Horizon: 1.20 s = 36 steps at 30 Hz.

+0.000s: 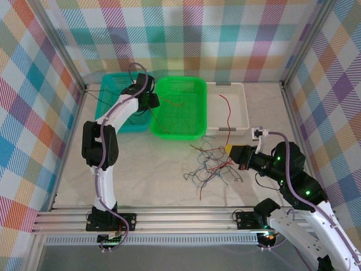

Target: Untangle the cables

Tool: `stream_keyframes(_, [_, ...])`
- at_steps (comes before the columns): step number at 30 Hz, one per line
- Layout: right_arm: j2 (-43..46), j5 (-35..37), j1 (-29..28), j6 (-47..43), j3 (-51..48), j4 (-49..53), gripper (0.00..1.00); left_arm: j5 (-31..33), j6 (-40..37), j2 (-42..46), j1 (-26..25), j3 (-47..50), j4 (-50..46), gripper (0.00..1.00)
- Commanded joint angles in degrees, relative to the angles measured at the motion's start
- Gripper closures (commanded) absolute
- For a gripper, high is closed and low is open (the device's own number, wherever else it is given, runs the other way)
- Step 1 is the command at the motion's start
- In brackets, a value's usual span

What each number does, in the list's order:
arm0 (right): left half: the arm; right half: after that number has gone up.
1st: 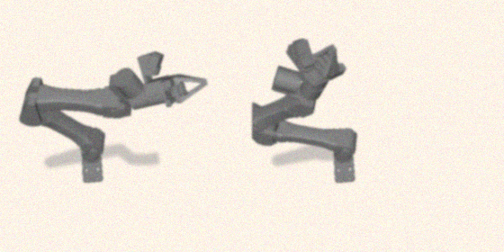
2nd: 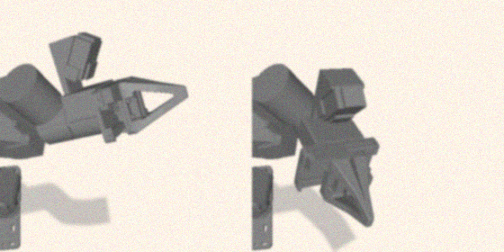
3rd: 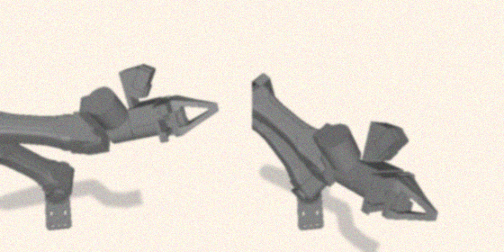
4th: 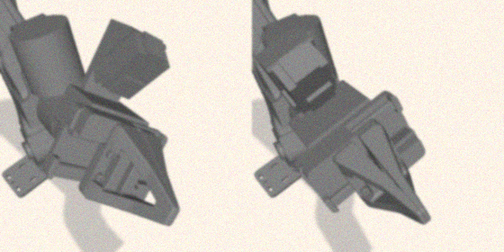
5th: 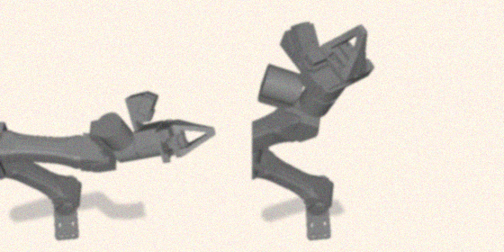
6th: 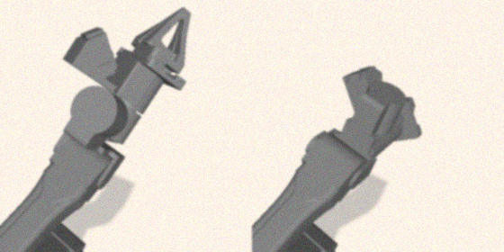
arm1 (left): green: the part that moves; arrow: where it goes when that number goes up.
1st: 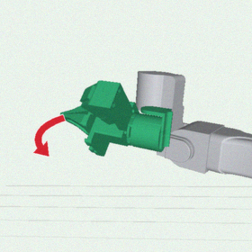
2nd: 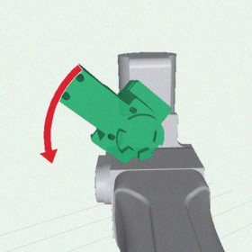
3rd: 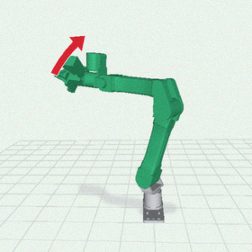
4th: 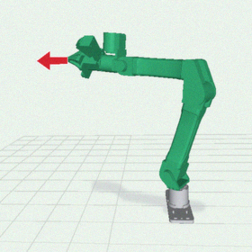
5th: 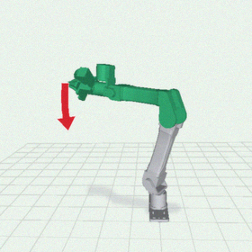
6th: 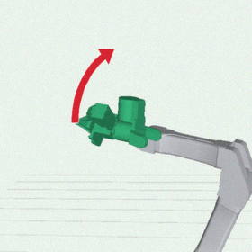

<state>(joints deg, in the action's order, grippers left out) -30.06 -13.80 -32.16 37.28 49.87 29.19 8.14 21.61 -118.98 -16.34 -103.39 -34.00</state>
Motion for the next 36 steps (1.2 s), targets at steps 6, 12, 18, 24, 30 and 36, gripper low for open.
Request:
stream_keyframes(6, [0.5, -0.7, 0.2, -0.4, -0.1, -1.2, 1.0, 0.3, -1.6, -1.6, 0.3, -4.6, -1.9, 0.5])
stream_keyframes(12, [0.2, -0.8, 0.1, 0.0, -0.7, -1.9, 1.0, 0.4, -2.1, -2.3, 0.3, -5.2, -2.3, 0.58])
stream_keyframes(18, [0.2, -0.7, 0.2, -0.1, -0.5, -1.8, 1.0, 0.4, -2.4, -3.4, 0.3, -6.4, -2.9, 0.67])
stream_keyframes(24, [0.2, -0.8, 0.2, 0.2, -0.5, -1.8, 1.0, 0.3, -2.6, -4.0, 0.3, -7.7, -3.6, 0.75])
stream_keyframes(30, [0.0, -0.9, 0.2, 0.3, -0.4, -2.1, 1.0, -0.3, -2.3, -3.5, 0.1, -8.5, -3.7, 0.82])
stream_keyframes(36, [0.0, -0.9, 0.2, 0.3, -0.6, -2.3, 1.0, -0.2, -2.4, -4.0, -0.3, -9.0, -4.2, 0.86])
